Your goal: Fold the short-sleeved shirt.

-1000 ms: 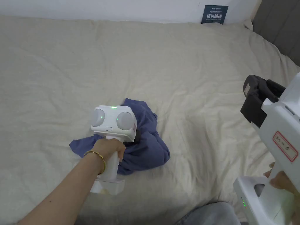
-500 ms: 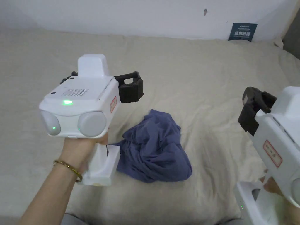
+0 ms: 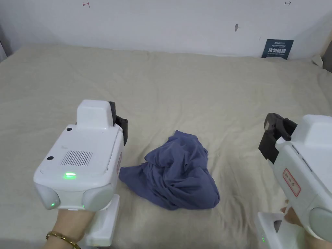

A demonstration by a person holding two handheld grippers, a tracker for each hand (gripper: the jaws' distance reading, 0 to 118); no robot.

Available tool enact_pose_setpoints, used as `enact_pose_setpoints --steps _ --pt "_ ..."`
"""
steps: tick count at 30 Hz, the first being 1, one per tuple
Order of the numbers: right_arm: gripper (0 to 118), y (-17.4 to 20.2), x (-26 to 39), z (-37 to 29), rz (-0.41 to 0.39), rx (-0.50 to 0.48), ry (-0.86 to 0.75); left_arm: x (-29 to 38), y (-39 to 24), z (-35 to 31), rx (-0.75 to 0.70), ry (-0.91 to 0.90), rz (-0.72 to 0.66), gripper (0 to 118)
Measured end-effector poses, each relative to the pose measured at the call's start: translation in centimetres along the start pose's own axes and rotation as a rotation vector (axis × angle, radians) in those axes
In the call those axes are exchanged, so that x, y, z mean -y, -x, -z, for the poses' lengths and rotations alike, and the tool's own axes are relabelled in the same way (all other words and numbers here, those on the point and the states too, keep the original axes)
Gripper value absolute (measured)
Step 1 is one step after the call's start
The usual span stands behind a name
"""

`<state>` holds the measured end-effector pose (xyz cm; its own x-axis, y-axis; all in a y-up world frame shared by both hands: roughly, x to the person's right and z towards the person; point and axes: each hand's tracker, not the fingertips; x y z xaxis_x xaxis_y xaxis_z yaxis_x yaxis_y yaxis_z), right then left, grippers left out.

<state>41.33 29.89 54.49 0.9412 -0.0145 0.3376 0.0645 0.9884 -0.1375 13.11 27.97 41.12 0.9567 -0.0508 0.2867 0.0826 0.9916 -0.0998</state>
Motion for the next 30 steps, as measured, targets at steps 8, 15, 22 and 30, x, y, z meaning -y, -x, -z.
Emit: enact_pose_setpoints --steps 8,15,22,30 --pt "1 0.0 0.6 0.3 0.001 -0.006 0.025 0.8 0.0 0.8 0.041 0.084 -0.017 0" --pt "1 -0.1 1.1 1.3 -0.002 -0.009 0.055 1.8 1.2 7.7 0.048 0.431 -0.06 61" --pt "1 -0.4 2.2 3.1 -0.001 0.002 0.107 7.8 1.5 15.6 -0.009 0.766 -0.048 118" --pt "1 -0.4 3.7 5.1 -0.009 0.016 0.177 13.8 0.2 19.9 -0.013 1.008 -0.072 85"
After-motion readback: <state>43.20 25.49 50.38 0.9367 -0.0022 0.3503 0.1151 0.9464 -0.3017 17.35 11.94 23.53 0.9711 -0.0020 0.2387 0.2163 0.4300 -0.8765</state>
